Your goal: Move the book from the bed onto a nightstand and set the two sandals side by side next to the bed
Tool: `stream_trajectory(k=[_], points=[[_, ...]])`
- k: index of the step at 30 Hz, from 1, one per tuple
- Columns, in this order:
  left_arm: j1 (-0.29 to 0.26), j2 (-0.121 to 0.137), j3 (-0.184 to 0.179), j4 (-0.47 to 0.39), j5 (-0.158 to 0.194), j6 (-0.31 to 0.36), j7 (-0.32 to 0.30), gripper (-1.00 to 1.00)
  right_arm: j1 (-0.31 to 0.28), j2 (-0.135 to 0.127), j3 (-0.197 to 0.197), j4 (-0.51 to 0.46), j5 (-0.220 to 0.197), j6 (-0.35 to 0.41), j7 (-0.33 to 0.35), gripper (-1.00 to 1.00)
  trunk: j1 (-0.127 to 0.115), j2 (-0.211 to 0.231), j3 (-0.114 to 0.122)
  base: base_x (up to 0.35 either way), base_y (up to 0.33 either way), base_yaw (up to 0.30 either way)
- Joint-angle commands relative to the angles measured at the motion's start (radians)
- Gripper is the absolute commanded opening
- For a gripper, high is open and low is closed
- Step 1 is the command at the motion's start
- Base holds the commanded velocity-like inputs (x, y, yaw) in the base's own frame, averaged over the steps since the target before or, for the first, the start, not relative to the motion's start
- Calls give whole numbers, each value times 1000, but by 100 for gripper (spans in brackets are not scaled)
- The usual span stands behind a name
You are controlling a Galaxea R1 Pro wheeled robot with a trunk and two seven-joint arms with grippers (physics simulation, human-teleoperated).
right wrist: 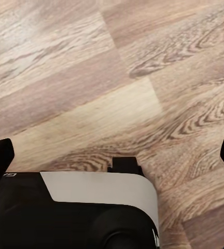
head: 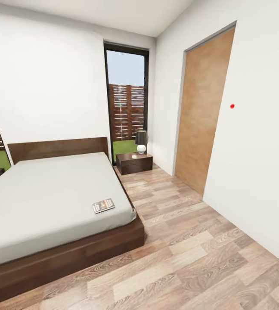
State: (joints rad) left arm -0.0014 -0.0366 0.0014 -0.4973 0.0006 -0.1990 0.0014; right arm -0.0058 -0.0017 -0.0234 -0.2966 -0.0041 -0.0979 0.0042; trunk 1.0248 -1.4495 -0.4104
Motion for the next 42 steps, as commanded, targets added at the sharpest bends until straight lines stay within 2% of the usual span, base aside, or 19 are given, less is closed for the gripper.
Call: stream_trajectory(k=[1,42], points=[[0,0,0,-1,0,-2,0,100,0,0,-2,1,0,-3,0,100,0,0,-1,142,-139,237],[0,0,0,0,0,-1,0,100,0,0,-3,1,0,-3,0,100,0,0,-1,26,-56,237]])
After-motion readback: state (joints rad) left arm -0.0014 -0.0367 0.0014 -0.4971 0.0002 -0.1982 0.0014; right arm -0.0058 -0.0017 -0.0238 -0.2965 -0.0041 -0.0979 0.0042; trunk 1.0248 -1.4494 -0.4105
